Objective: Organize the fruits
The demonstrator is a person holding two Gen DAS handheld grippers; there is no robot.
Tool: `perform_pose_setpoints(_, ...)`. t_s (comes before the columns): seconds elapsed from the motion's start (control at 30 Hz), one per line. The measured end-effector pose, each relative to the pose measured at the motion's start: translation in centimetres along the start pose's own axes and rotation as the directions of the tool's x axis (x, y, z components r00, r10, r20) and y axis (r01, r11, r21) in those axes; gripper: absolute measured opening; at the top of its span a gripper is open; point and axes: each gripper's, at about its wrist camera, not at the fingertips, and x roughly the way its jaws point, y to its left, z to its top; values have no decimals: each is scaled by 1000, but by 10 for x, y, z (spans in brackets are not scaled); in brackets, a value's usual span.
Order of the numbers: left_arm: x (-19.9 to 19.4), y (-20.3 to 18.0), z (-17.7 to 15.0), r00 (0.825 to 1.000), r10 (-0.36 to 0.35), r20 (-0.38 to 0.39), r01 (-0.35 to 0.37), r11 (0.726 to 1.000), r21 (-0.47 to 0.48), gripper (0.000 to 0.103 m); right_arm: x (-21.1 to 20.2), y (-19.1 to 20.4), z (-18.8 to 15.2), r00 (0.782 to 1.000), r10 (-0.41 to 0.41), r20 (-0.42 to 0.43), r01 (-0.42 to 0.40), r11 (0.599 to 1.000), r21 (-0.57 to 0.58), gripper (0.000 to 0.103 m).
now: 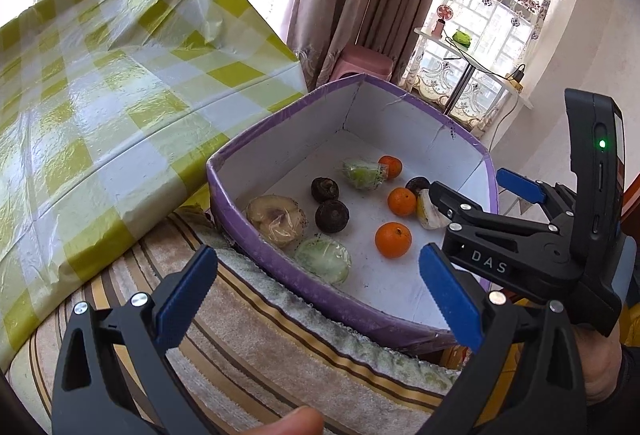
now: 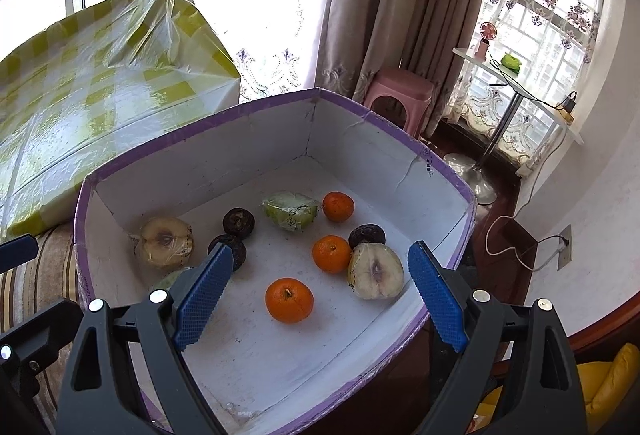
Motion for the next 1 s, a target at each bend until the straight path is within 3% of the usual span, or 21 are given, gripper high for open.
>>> perform_pose_setpoints(1.0,4,-9,4,999,41,8,-41,999,25,101,7,-2,-3,999,14,-37,-14,1000,10,86)
